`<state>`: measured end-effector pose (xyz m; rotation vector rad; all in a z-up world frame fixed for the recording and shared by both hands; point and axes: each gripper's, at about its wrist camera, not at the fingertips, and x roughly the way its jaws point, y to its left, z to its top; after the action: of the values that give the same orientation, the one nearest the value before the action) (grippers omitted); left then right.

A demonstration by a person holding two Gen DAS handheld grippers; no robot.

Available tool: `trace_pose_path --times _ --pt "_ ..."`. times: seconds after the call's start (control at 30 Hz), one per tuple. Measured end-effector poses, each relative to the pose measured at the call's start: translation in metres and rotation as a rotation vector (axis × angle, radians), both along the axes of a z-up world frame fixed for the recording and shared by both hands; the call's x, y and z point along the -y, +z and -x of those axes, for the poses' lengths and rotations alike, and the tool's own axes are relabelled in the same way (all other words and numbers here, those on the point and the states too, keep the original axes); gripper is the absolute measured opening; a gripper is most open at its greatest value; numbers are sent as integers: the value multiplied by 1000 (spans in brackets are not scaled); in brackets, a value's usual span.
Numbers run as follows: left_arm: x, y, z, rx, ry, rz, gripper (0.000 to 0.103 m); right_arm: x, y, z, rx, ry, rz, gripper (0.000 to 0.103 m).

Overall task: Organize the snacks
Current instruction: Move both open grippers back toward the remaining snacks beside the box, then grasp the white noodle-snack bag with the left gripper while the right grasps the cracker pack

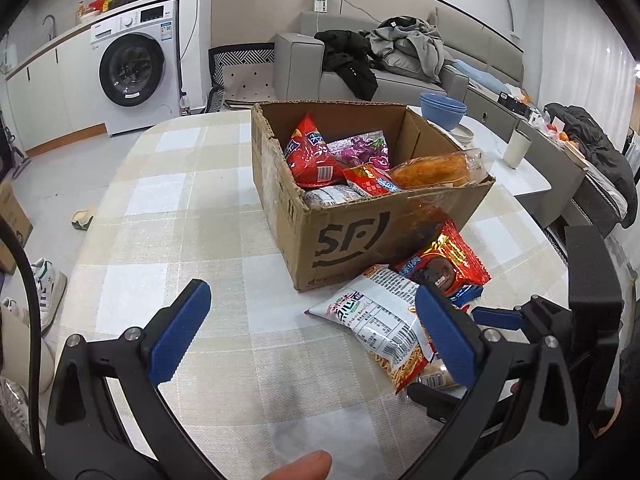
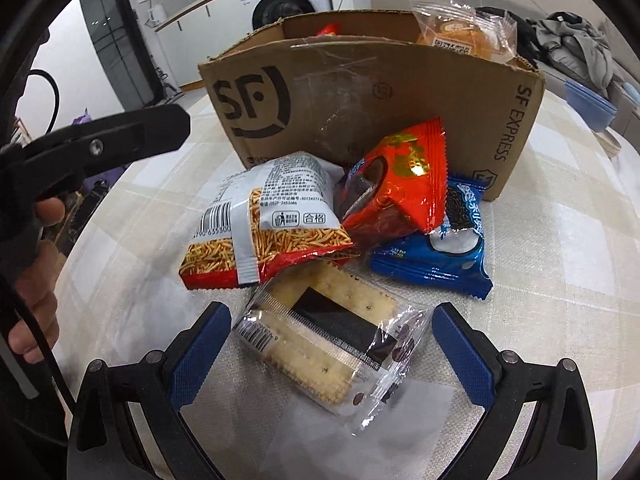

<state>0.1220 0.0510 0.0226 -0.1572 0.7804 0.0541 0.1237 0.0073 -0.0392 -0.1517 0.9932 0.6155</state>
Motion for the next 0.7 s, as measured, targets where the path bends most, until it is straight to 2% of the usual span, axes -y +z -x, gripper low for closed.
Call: trace_pose_path --times 0.27,0.53,0.7 --pt "0 -7 -2 -19 -4 -3 102 -13 -10 4 6 7 74 102" --pt "0 -9 -2 -23 -6 -6 102 1 -15 -3 -11 37 77 102" --pt "3 -13 -3 -34 -14 -8 102 -16 -20 2 3 44 95 102"
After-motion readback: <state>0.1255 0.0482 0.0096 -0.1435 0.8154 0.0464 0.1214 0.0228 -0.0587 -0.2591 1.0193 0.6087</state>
